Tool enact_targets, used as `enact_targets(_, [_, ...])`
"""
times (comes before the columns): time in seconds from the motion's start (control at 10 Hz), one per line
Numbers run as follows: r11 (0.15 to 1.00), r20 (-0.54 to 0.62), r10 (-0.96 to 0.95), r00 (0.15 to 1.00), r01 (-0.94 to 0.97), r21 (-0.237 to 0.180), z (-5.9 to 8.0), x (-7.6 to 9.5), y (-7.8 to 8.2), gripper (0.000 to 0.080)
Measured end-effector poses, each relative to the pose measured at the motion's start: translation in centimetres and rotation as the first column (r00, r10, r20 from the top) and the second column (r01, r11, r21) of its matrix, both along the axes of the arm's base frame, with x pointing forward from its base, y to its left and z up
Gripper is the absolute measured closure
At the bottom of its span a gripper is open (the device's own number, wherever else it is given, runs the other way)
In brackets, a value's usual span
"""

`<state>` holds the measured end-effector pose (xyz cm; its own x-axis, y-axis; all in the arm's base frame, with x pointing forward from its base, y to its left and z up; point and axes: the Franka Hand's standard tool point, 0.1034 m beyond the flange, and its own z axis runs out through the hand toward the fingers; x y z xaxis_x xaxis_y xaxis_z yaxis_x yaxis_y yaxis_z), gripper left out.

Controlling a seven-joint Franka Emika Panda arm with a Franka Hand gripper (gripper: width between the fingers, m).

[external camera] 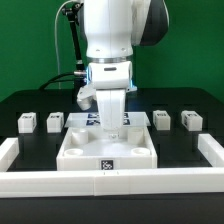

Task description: Assemble square table

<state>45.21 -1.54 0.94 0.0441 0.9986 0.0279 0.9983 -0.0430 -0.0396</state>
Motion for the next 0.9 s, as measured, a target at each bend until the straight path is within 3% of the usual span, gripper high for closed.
enact_targets(0.1, [1.0,0.0,0.0,1.0,0.0,0.0,0.0,0.0,0.0,0.0593])
enact_targets(0.2, [1.0,0.002,-0.001,1.0,0.001,0.0,0.04,0.06,-0.02,0.0742])
enact_targets(0.9, [1.0,0.005,0.008,1.0,-0.008,0.002,0.16,0.38,0.48,0.0742])
